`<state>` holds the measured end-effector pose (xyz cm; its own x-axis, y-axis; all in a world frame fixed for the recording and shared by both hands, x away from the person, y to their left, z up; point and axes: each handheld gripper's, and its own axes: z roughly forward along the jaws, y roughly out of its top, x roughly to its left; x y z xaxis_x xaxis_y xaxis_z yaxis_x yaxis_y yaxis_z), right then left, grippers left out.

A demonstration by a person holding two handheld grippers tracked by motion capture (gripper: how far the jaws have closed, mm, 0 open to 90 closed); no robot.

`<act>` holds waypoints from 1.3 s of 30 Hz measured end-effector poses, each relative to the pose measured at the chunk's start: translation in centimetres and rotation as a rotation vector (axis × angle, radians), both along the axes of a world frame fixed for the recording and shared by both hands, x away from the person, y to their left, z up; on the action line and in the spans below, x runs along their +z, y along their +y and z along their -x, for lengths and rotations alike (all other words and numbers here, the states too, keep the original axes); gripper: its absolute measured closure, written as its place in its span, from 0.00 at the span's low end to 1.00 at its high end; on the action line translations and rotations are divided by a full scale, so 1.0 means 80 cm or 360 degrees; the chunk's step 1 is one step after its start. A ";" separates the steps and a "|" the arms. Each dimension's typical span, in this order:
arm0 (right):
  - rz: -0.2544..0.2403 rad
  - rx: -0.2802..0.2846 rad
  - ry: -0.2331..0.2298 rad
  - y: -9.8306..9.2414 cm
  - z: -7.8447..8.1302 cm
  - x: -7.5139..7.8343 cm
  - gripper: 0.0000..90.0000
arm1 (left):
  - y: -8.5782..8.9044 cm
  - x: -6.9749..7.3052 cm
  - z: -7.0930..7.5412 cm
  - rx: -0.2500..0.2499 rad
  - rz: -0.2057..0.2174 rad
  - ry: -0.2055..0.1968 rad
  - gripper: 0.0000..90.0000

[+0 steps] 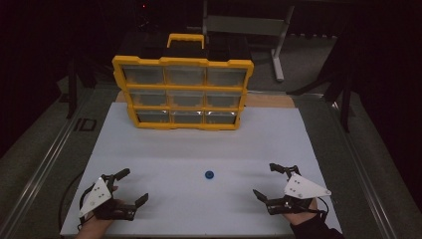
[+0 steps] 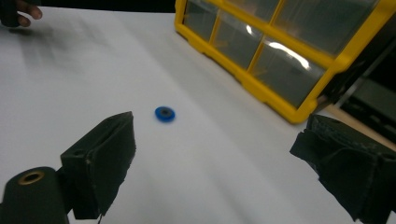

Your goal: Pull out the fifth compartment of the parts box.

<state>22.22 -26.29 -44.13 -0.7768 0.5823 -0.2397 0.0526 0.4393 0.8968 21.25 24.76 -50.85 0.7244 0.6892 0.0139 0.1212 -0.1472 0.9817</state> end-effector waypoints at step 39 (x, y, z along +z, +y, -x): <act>0.0221 0.0154 -0.0360 0.065 -0.045 0.118 0.11 | -0.001 0.000 0.000 -0.0020 0.0001 0.0008 0.00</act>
<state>25.81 -21.11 -34.68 -0.7447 0.4578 -0.4857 -0.1903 0.5518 0.8119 21.25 24.72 -50.87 0.7330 0.6802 0.0100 0.1242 -0.1481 0.9811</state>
